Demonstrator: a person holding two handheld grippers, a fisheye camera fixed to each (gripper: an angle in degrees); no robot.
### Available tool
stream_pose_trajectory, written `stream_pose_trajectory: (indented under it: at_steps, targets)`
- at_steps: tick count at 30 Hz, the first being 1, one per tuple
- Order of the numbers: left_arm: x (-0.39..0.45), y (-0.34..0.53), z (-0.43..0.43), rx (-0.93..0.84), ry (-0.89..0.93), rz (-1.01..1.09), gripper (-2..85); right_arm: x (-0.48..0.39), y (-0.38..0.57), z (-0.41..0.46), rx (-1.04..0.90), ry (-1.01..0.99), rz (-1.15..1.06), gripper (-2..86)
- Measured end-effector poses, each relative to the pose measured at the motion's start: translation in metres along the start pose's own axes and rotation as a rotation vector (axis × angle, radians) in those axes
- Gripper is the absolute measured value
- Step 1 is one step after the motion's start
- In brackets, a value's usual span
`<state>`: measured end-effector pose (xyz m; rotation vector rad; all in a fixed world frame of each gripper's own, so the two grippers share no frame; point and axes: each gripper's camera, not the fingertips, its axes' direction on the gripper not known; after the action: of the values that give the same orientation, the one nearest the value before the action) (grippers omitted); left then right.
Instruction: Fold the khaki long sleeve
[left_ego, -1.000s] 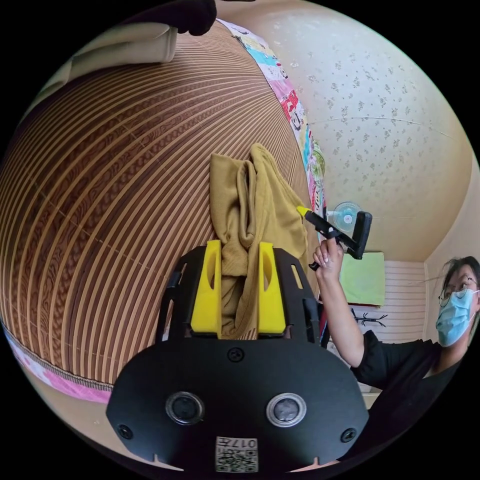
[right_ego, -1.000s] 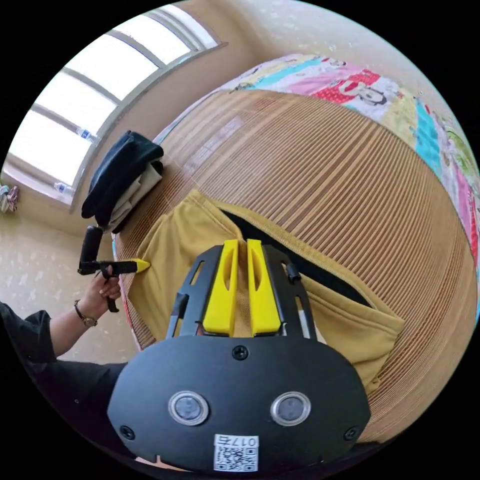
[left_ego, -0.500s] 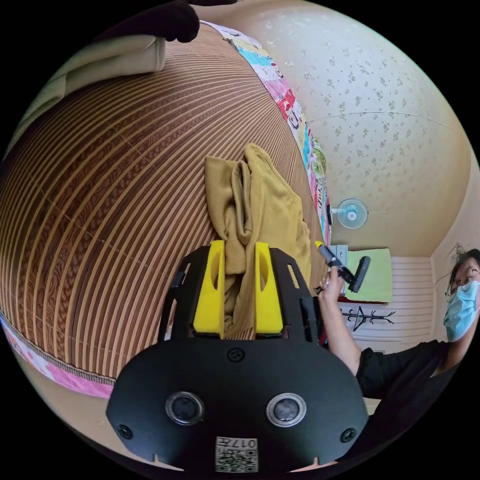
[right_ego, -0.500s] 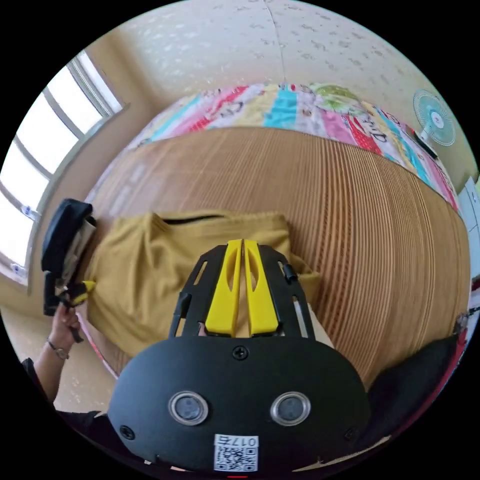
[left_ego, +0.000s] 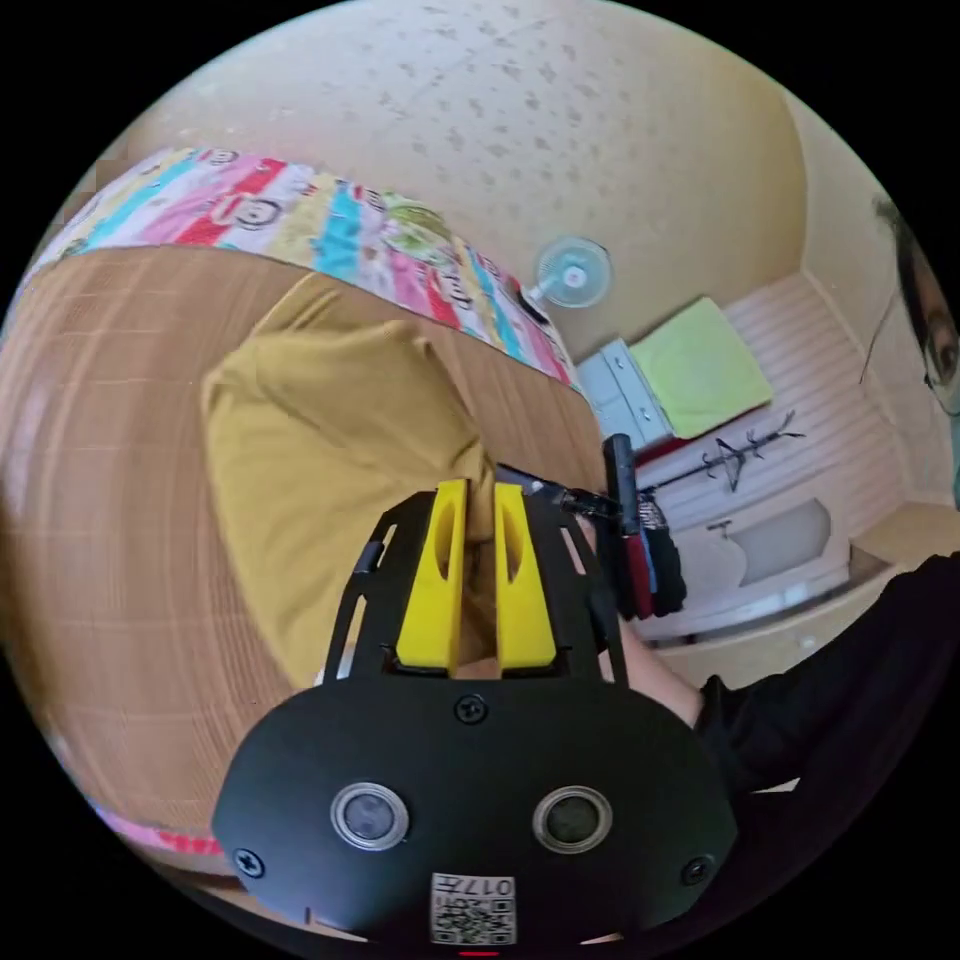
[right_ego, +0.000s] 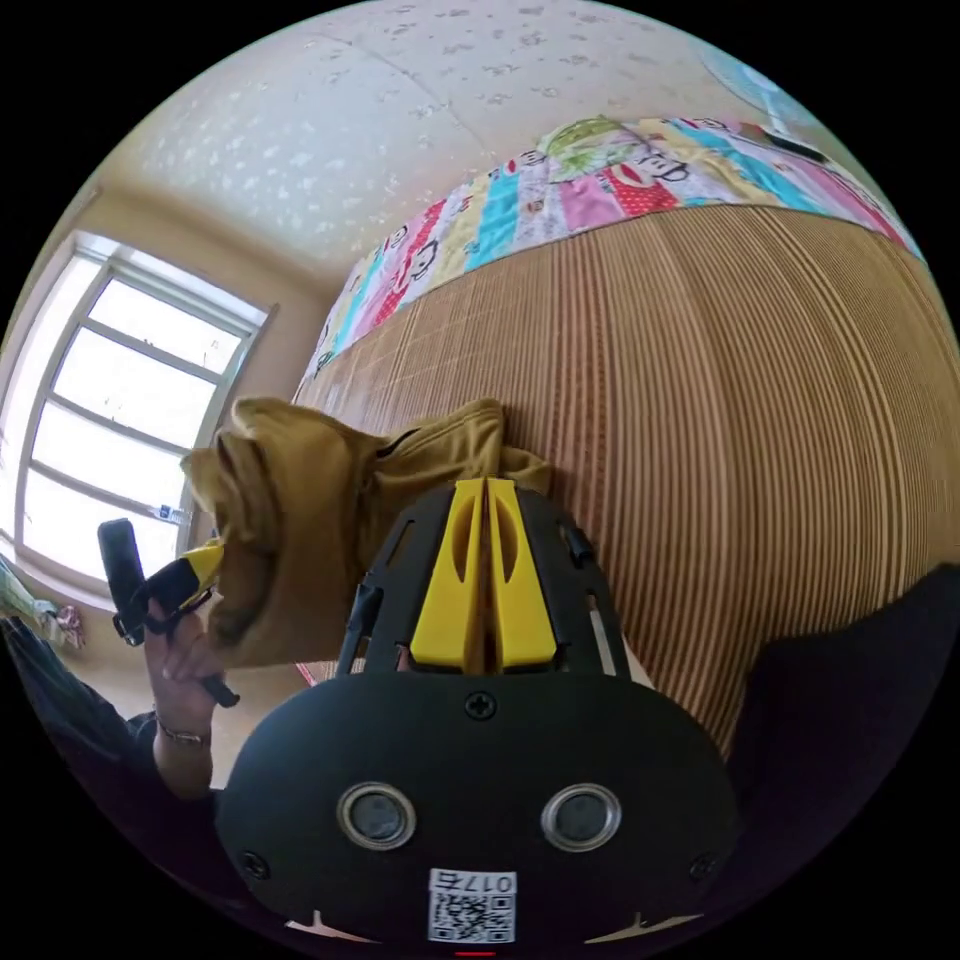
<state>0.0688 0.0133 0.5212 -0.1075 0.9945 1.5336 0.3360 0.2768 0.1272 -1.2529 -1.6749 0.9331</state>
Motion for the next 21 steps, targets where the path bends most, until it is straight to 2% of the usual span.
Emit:
stream_pose_trajectory:
  at_steps: [2, 4, 6, 9, 11, 13, 15, 19, 21]
  targets:
    - [0.014, 0.010, 0.055, -0.018, 0.280, 0.020, 0.5, 0.029, 0.011, -0.016, -0.014, -0.016, 0.051, 1.7]
    - [0.014, 0.020, 0.075, -0.028, 0.397, -0.008, 1.1, 0.057, 0.022, -0.030, -0.016, -0.069, 0.090, 2.5]
    - [0.007, 0.031, 0.070, -0.012, 0.346, -0.038, 4.8, 0.087, 0.030, -0.040, -0.027, -0.216, 0.117, 4.4]
    - [-0.026, 0.049, 0.037, 0.047, 0.139, -0.104, 9.9, 0.113, 0.027, -0.034, -0.083, -0.383, 0.133, 9.4]
    - [-0.072, 0.061, 0.010, 0.074, -0.036, -0.232, 14.6, 0.121, 0.019, -0.019, -0.148, -0.442, 0.133, 12.3]
    - [-0.105, 0.068, -0.004, 0.108, -0.099, -0.297, 16.7, 0.124, 0.010, -0.003, -0.187, -0.463, 0.119, 14.5]
    - [-0.138, 0.068, -0.002, 0.103, -0.067, -0.346, 18.2, 0.126, -0.006, 0.019, -0.250, -0.457, 0.106, 16.7]
    - [-0.188, 0.050, 0.047, -0.031, 0.092, -0.389, 19.6, 0.127, -0.025, 0.033, -0.301, -0.419, 0.068, 16.3]
    - [-0.198, 0.044, 0.079, -0.138, 0.177, -0.401, 18.0, 0.133, -0.031, 0.036, -0.303, -0.494, 0.073, 16.5]
